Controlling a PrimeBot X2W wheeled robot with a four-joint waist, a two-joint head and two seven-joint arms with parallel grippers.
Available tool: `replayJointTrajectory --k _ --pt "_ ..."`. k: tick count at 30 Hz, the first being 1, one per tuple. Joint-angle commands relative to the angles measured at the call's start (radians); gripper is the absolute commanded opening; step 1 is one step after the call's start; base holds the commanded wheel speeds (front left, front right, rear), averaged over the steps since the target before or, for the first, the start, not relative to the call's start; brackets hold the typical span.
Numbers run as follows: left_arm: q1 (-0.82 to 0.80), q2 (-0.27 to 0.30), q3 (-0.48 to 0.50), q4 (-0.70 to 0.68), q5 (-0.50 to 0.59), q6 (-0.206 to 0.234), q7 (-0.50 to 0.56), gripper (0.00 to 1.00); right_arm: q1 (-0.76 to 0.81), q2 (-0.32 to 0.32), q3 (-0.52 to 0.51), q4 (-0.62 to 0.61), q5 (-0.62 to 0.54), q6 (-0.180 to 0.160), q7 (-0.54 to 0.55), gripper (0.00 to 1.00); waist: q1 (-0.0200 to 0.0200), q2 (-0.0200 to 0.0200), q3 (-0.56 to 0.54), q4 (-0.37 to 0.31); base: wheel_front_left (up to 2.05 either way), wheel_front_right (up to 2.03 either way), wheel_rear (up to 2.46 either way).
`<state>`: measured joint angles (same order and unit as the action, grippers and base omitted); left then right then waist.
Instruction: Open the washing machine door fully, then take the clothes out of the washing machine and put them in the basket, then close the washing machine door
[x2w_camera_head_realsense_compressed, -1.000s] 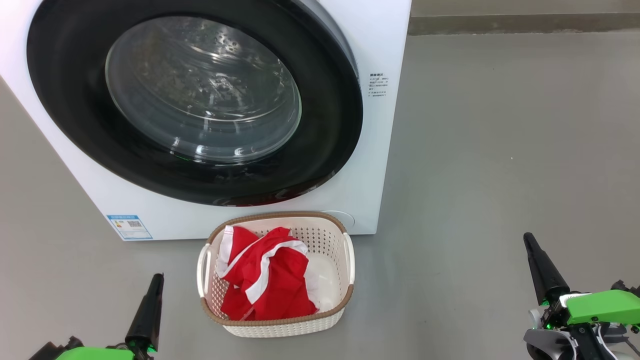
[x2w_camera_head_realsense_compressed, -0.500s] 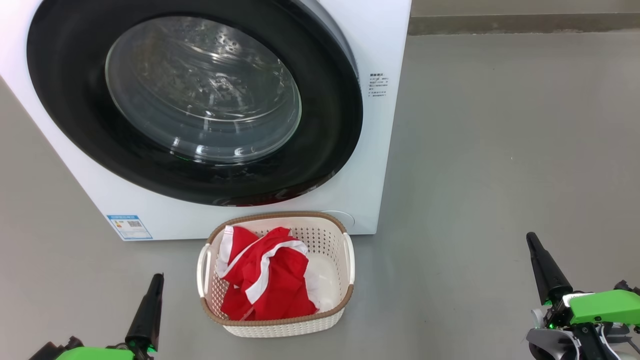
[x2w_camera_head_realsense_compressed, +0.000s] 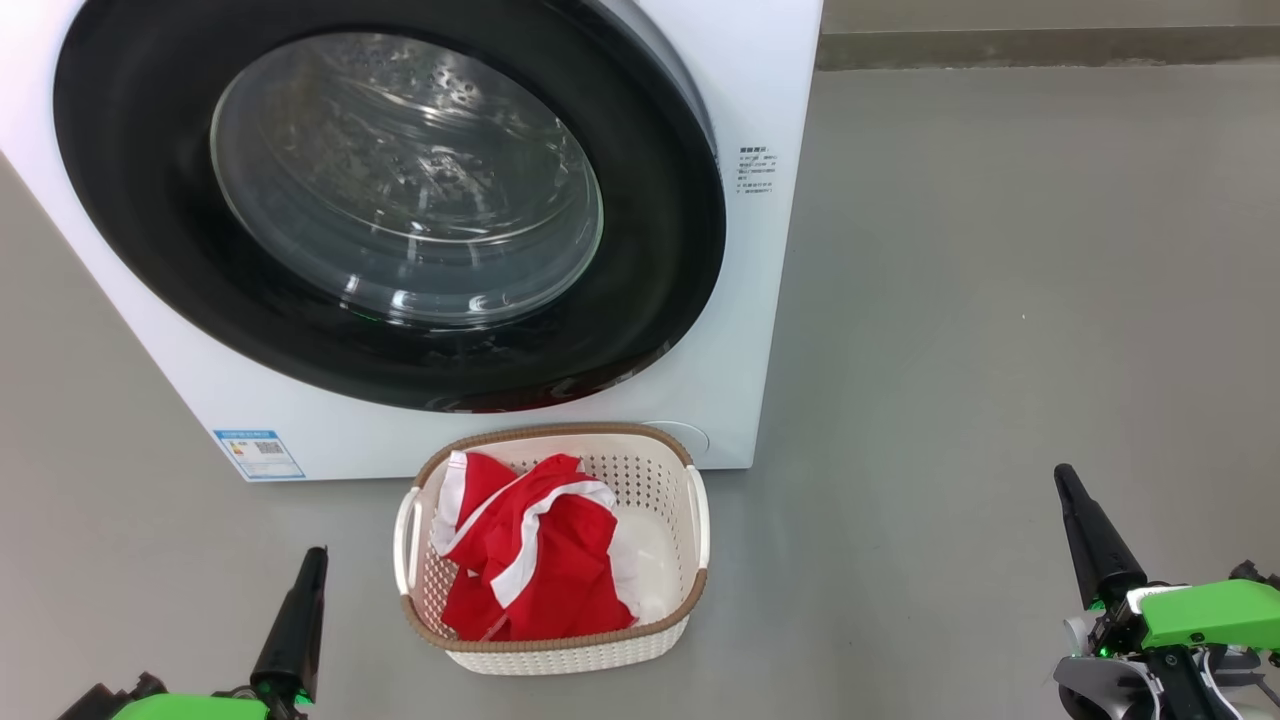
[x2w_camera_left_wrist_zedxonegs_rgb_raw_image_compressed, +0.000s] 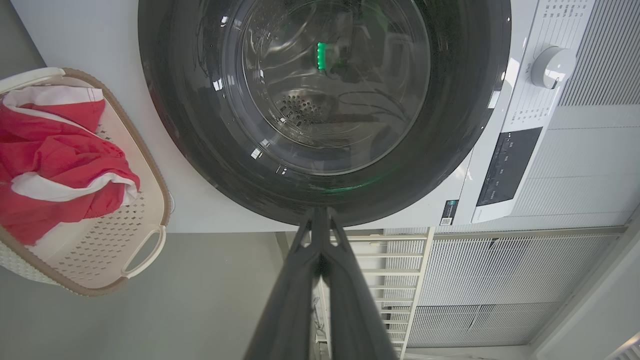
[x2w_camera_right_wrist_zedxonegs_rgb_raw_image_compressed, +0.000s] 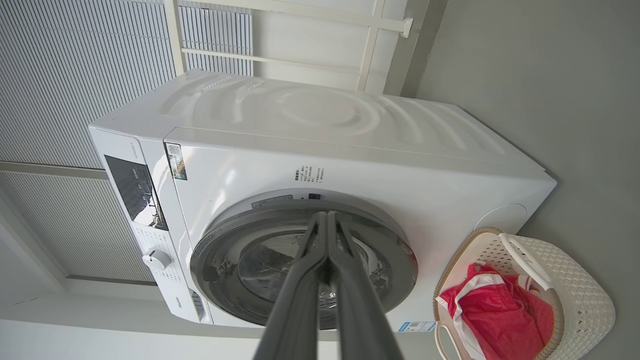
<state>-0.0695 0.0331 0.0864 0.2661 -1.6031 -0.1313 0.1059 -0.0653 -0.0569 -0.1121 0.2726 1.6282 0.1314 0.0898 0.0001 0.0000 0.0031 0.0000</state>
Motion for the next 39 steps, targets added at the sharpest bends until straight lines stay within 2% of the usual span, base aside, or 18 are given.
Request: replayJointTrajectory --k 1,39 --pt "-0.039 0.018 0.027 -0.021 -0.005 0.001 0.007 0.00 -0.041 -0.009 0.019 -0.029 -0.002 -0.001 0.007 0.00 -0.0001 0.0000 0.000 0.000 0.00 0.00 0.00" --pt "-0.039 0.018 0.028 -0.021 -0.005 0.001 0.008 0.00 -0.041 -0.003 0.010 -0.028 -0.010 -0.001 0.014 0.00 -0.0001 0.0000 0.000 0.000 0.00 0.00 0.00"
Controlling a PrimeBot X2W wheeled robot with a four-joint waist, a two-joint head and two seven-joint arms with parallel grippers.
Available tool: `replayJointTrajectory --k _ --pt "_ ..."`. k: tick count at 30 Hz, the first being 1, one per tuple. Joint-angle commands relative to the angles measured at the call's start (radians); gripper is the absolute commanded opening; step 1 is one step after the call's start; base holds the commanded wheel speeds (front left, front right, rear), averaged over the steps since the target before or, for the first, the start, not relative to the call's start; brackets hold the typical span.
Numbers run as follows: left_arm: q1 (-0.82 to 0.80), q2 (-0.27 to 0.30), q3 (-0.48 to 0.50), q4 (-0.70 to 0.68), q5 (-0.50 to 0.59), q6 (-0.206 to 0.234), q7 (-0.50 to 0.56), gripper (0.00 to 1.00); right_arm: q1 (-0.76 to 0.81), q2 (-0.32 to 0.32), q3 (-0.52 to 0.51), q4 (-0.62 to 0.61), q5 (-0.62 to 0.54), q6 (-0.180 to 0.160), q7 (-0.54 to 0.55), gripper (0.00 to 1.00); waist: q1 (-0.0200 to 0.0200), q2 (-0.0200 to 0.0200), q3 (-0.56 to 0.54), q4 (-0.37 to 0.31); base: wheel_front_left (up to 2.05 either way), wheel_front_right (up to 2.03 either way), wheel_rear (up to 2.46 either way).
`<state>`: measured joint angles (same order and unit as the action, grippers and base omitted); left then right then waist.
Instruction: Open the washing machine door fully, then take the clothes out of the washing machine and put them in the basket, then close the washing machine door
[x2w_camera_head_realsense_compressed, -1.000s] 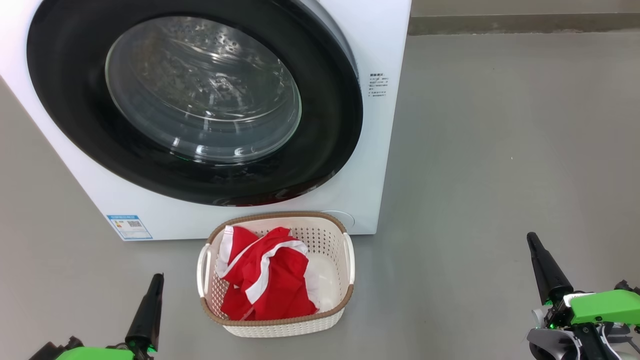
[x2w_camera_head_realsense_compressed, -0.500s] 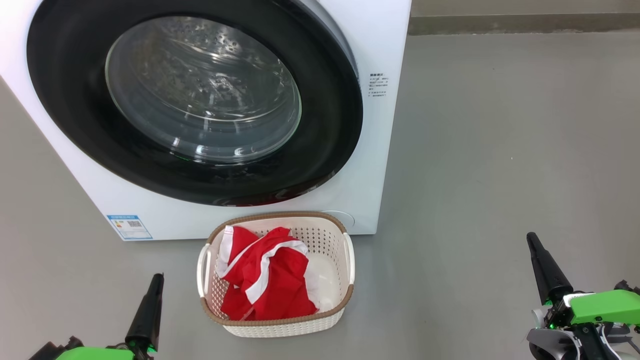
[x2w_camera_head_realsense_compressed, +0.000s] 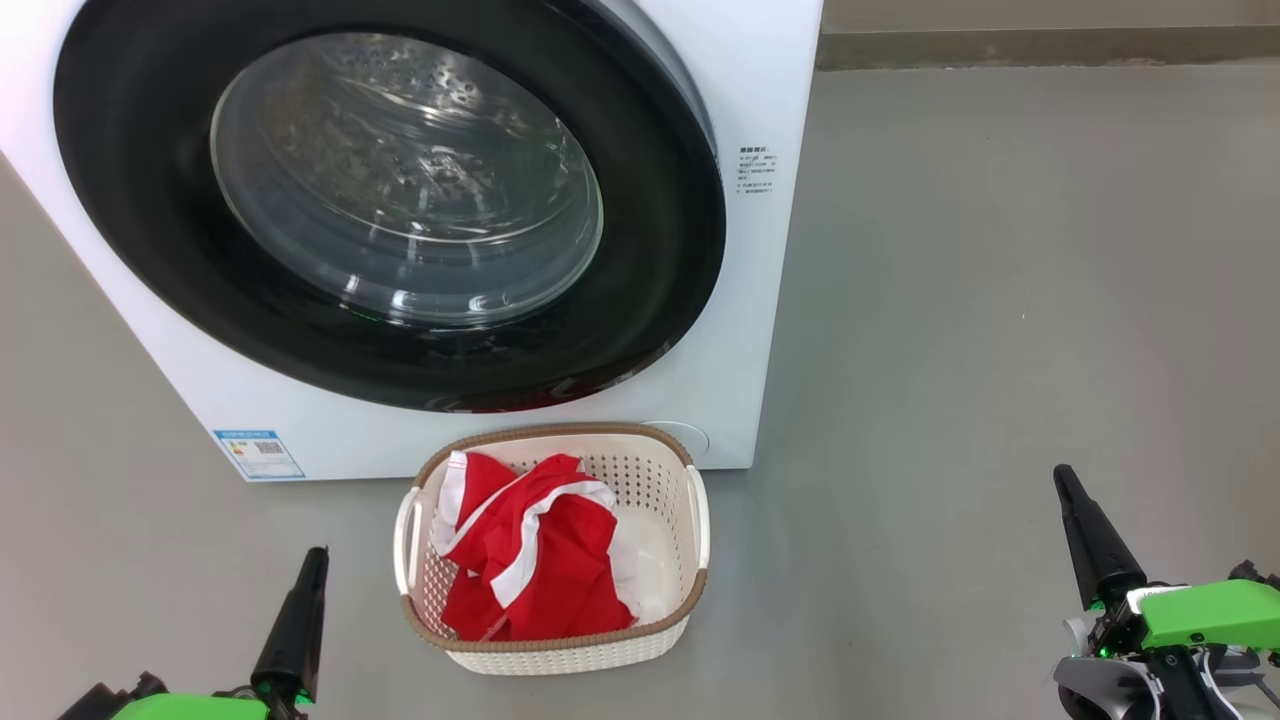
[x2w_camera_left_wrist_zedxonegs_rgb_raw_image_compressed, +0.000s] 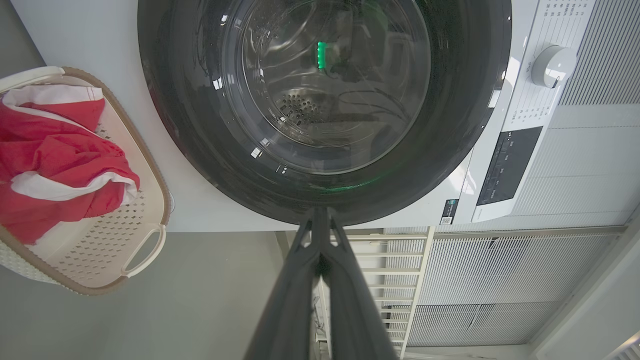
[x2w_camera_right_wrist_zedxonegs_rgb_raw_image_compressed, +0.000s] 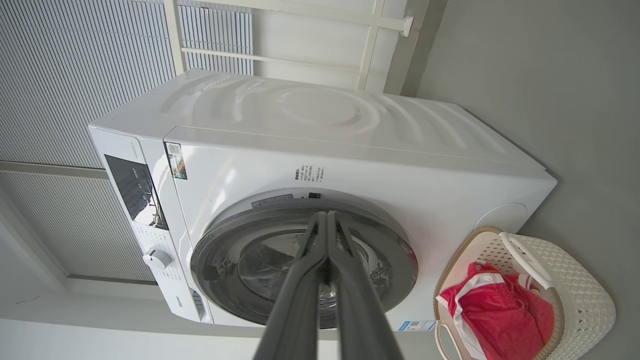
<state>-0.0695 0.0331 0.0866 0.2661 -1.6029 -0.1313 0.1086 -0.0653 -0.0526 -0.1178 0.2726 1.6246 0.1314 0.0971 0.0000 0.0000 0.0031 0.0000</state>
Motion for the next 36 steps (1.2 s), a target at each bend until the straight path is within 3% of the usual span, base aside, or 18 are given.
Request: replayJointTrajectory --k 1,36 --pt "-0.039 0.018 0.028 -0.021 -0.005 0.001 0.005 0.00 -0.041 -0.007 0.016 -0.028 -0.006 -0.001 0.006 0.00 0.0000 0.0000 0.000 0.000 0.00 0.00 0.00" --pt "-0.039 0.017 0.028 -0.021 -0.005 0.001 0.005 0.00 -0.042 -0.003 0.011 -0.028 -0.010 -0.001 0.011 0.00 0.0000 0.0000 0.000 0.000 0.00 0.00 0.00"
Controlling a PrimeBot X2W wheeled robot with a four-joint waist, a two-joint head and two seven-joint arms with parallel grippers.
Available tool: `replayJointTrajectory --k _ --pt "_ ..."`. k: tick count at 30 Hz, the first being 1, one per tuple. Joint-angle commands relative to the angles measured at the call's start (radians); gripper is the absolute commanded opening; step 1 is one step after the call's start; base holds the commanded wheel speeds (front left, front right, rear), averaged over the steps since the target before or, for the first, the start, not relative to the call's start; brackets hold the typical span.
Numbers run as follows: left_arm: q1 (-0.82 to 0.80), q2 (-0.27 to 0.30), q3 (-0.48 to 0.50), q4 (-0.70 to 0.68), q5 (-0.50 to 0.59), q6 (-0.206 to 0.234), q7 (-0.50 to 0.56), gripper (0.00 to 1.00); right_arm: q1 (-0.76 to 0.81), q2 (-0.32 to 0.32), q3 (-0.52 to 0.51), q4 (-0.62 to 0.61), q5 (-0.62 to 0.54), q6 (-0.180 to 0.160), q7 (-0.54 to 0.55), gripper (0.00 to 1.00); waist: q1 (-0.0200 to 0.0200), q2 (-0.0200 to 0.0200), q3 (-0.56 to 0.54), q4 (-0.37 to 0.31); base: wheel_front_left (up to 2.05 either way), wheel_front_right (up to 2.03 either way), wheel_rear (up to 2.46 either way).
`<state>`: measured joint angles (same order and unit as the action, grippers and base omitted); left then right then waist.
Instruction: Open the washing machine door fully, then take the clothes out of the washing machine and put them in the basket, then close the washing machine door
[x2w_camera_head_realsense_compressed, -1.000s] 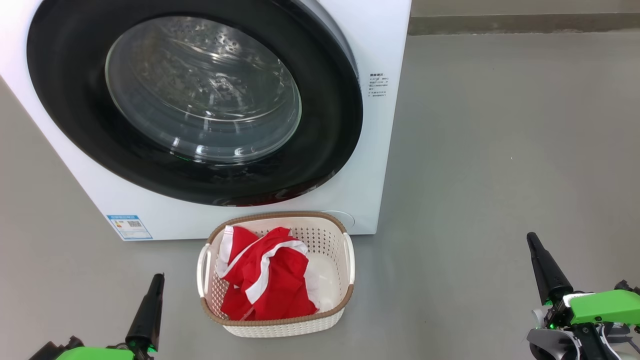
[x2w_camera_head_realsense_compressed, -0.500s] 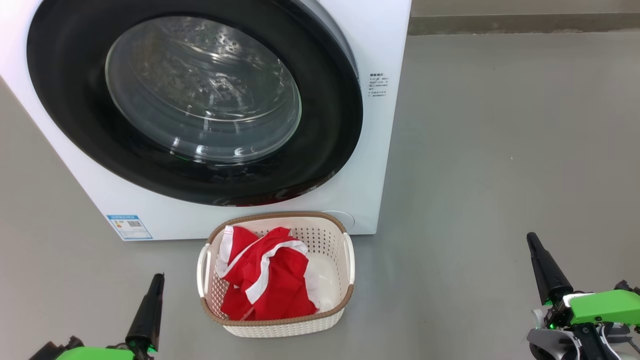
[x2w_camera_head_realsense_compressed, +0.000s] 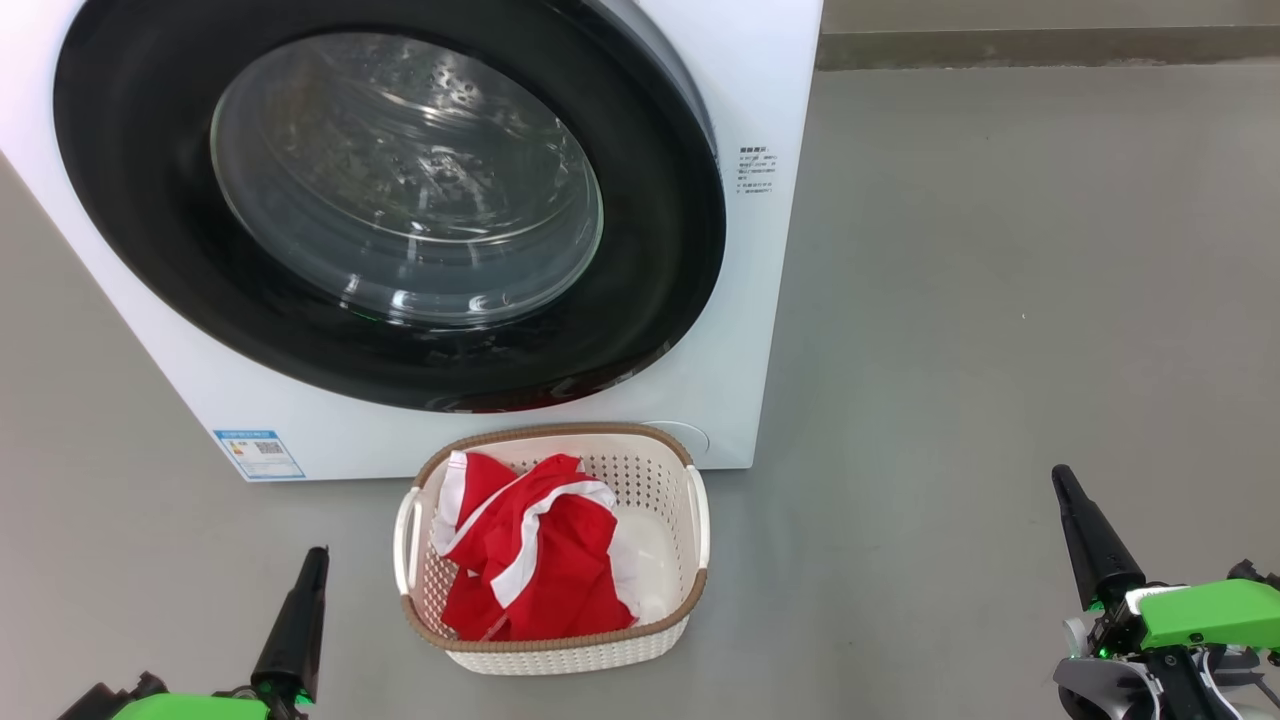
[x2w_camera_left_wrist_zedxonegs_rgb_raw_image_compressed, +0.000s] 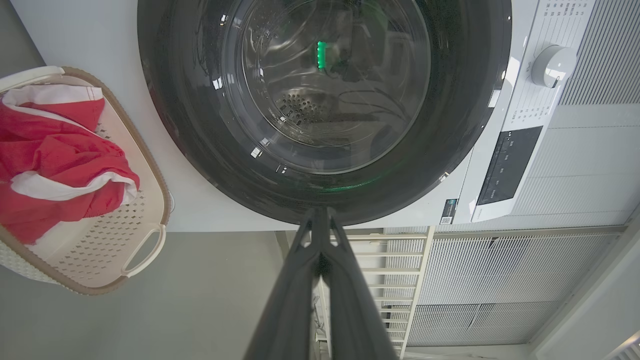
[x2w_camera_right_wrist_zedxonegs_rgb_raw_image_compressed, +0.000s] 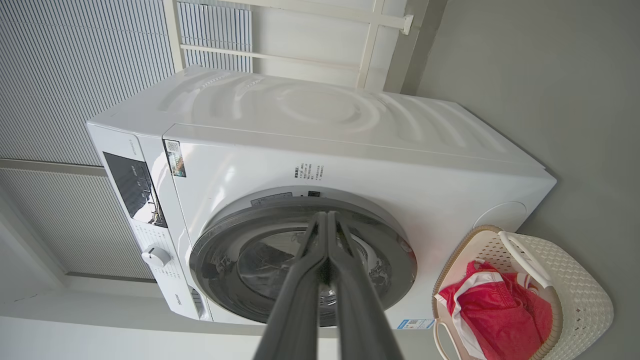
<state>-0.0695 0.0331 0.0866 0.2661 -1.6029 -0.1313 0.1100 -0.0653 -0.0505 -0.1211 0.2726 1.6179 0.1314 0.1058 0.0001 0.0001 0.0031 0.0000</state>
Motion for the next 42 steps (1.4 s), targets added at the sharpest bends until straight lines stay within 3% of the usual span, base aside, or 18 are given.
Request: replayJointTrajectory --k 1,42 --pt "-0.039 0.017 0.028 -0.021 -0.005 0.001 0.004 0.00 -0.042 -0.005 0.014 -0.028 -0.004 -0.001 0.002 0.00 -0.0001 -0.0001 0.000 0.000 0.00 0.00 0.00" --pt "-0.039 0.017 0.028 -0.021 -0.005 0.001 0.004 0.00 -0.042 -0.003 0.010 -0.028 -0.007 -0.001 0.005 0.00 -0.0001 -0.0001 0.000 0.000 0.00 0.00 0.00"
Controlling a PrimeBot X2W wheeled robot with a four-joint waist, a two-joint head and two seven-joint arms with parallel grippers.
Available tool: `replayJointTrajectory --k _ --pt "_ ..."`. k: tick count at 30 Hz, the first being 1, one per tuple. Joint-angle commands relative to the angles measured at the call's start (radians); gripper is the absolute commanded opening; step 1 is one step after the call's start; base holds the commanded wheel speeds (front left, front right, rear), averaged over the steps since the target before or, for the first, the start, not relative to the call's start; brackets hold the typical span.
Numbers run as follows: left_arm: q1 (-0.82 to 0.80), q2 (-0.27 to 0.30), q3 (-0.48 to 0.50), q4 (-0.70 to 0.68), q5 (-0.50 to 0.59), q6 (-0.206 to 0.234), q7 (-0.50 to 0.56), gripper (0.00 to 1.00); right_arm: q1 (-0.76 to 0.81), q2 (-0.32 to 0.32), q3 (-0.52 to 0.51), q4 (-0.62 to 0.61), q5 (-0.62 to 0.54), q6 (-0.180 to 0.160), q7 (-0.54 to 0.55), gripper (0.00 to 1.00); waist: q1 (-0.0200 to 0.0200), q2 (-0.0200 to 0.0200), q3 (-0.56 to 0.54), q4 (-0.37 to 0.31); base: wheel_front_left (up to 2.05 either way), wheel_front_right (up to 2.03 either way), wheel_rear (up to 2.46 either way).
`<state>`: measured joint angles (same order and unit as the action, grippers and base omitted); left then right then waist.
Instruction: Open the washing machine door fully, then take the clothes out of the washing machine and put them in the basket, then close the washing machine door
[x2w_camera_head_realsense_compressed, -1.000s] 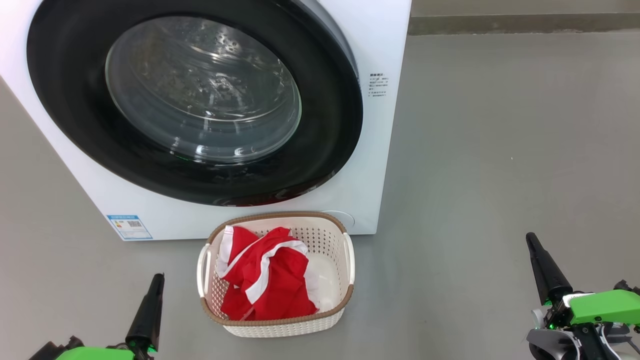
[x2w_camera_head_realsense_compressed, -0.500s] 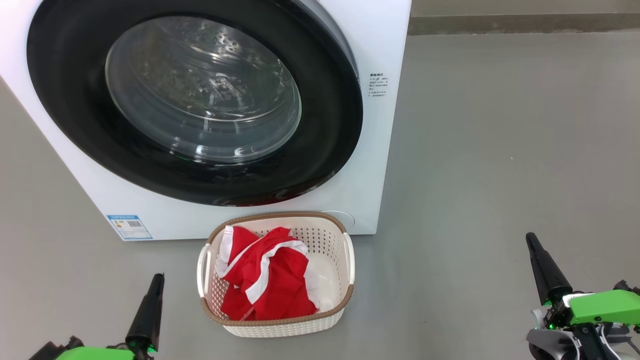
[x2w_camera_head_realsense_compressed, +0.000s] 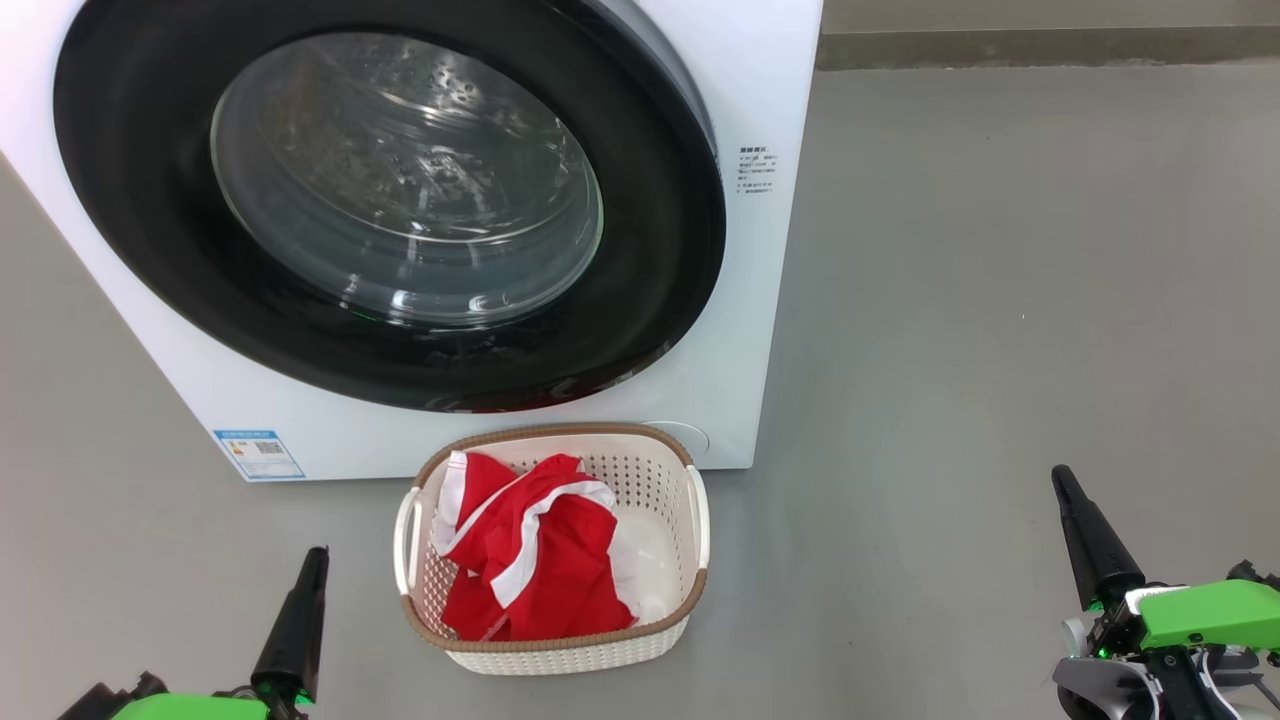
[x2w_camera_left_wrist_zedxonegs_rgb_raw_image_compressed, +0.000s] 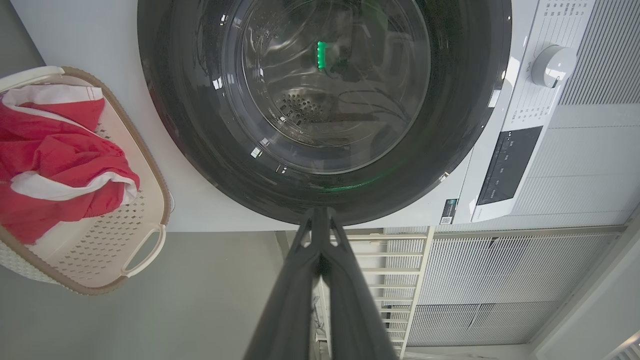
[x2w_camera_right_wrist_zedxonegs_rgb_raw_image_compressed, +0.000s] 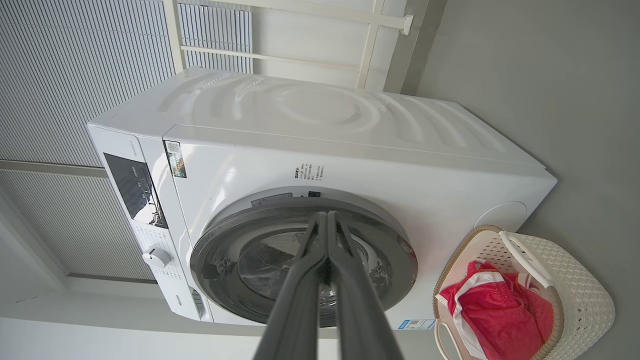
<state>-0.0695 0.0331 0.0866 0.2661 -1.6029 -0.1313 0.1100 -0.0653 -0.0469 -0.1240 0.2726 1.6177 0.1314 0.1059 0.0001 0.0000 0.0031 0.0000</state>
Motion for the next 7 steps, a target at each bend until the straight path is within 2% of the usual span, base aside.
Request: replayJointTrajectory --k 1,7 --pt "-0.039 0.017 0.028 -0.021 -0.005 0.001 0.004 0.00 -0.042 -0.006 0.013 -0.028 -0.007 -0.001 0.005 0.00 -0.0001 0.0000 0.000 0.000 0.00 0.00 0.00" --pt "-0.039 0.017 0.028 -0.021 -0.005 0.001 0.004 0.00 -0.042 -0.006 0.013 -0.028 -0.007 -0.001 0.005 0.00 -0.0001 0.0000 0.000 0.000 0.00 0.00 0.00"
